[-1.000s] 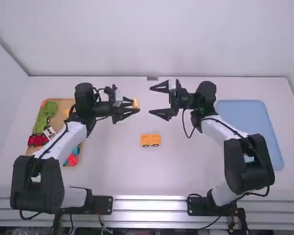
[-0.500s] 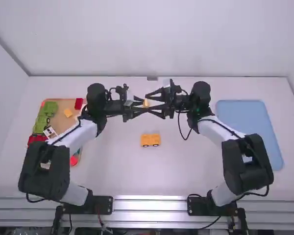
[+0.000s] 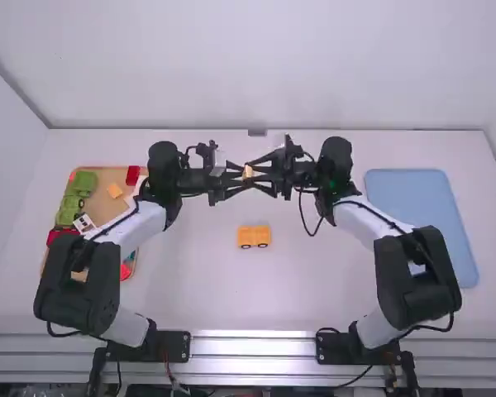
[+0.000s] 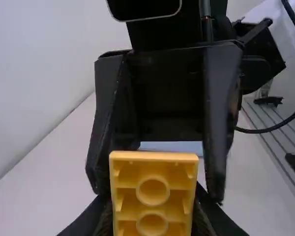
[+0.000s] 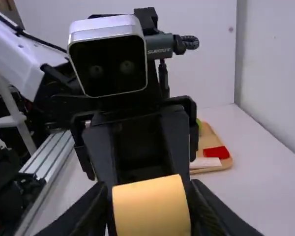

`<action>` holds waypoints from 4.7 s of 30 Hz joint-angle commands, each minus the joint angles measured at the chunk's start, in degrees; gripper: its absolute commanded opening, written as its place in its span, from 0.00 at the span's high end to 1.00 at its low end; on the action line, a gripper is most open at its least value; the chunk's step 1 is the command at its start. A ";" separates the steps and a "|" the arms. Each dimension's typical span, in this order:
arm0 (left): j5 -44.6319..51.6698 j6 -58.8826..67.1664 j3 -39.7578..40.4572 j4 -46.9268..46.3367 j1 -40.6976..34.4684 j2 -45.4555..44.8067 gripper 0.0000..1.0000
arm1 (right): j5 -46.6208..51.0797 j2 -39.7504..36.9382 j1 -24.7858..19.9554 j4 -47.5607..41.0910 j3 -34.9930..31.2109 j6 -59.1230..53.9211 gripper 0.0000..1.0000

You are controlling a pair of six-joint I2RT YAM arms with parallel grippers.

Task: Assemble lego blocks to make yellow taxi

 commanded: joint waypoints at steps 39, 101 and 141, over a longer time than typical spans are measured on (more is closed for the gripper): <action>-72.81 -9.38 0.44 -37.00 0.15 -11.34 0.01 | 59.82 -1.36 15.17 -71.93 21.90 -18.78 1.00; -27.58 21.59 -19.65 -26.62 7.65 -22.86 0.01 | 78.86 6.84 19.21 -73.77 28.50 -21.90 0.02; -9.11 67.21 -4.61 -34.91 10.03 26.25 0.36 | 19.58 -1.36 -0.26 -27.04 -12.66 -29.75 0.02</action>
